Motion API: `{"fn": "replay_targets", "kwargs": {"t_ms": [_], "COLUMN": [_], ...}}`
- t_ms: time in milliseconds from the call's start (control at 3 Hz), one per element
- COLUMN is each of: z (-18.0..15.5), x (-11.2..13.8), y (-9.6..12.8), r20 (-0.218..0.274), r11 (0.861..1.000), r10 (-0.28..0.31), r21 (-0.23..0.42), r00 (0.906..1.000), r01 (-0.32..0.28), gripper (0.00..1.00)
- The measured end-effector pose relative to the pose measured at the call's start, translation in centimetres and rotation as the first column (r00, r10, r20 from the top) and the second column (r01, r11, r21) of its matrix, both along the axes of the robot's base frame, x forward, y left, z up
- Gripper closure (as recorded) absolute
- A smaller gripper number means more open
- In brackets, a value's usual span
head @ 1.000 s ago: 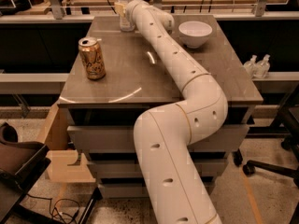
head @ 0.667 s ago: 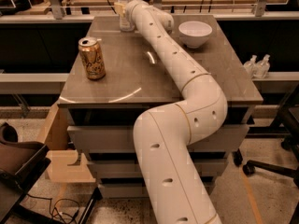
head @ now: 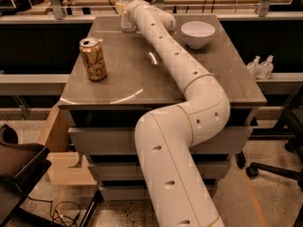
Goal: Pick blue plastic bottle
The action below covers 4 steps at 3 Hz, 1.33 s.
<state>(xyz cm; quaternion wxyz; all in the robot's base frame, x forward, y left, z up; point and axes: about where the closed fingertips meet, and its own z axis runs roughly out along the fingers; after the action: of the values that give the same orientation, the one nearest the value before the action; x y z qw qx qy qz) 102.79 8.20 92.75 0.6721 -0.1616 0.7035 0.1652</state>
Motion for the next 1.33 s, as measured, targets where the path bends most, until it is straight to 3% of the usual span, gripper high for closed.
{"fn": "replay_targets", "kwargs": {"t_ms": [333,667,1333], "z": [1.0,2.7,6.8], "x": [-0.7,-2.2,-6.3], "y": [-1.3,-4.2,-11.5], "r20": [-0.01,-0.036,-0.073], "r11": [1.0,0.999,0.994], "r10": [0.013,0.04,0.082], "r21": [-0.011,-0.034,-0.069], "r00": [0.9999,0.9986,0.994], "r01": [-0.013,-0.041,-0.087], "gripper": [1.0,1.0,1.0]}}
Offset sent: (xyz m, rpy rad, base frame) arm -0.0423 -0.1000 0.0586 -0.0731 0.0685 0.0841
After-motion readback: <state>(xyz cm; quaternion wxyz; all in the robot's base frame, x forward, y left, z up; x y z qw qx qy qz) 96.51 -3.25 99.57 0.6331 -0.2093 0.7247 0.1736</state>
